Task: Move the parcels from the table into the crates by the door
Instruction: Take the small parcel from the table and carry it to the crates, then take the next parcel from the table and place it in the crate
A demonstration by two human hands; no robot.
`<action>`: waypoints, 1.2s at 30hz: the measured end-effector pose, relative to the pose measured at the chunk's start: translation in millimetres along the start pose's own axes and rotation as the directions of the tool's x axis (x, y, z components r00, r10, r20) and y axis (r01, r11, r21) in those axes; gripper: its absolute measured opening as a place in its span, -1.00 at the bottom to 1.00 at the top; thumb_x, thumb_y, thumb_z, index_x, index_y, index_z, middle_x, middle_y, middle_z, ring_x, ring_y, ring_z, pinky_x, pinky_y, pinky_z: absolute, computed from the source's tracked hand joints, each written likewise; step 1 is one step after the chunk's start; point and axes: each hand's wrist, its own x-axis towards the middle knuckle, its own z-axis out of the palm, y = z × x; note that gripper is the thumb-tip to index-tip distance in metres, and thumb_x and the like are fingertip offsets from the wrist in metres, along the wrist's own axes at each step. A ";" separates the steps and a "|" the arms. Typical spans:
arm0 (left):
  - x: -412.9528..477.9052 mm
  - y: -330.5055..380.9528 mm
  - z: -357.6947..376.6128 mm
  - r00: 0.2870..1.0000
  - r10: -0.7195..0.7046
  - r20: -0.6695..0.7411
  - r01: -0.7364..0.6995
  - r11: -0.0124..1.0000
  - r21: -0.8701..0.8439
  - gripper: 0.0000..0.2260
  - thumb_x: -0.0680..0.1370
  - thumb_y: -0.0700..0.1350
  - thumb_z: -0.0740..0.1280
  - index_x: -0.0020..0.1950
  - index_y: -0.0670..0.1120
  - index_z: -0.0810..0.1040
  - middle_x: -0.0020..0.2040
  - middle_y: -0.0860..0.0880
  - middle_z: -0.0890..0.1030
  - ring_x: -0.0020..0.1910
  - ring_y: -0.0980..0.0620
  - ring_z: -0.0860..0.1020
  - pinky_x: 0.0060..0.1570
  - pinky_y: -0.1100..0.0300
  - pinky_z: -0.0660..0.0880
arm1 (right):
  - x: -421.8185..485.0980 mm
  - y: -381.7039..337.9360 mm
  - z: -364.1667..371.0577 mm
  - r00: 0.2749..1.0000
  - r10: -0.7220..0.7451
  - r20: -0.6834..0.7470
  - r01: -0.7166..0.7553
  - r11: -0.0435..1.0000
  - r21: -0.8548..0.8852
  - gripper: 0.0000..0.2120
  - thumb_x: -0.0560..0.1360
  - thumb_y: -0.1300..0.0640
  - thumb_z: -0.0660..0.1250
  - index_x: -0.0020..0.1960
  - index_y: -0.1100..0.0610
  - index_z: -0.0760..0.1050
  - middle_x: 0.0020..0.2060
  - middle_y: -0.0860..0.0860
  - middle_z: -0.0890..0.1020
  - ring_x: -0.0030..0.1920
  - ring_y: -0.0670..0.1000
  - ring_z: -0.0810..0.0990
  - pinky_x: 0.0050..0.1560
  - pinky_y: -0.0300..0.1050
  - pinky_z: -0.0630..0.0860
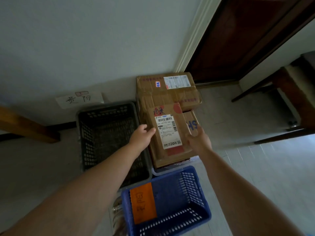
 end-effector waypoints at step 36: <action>-471.3 -71.4 -361.5 0.618 0.383 -0.687 -0.614 0.781 -0.117 -0.57 0.57 0.04 0.26 0.42 0.01 0.33 0.30 0.00 0.48 0.23 0.02 0.47 0.15 0.14 0.39 | -541.0 -211.2 87.2 0.614 -0.781 -0.110 0.710 0.487 0.508 -0.57 0.57 0.10 0.27 0.43 0.09 0.34 0.38 0.10 0.42 0.34 0.06 0.42 0.14 -0.04 0.40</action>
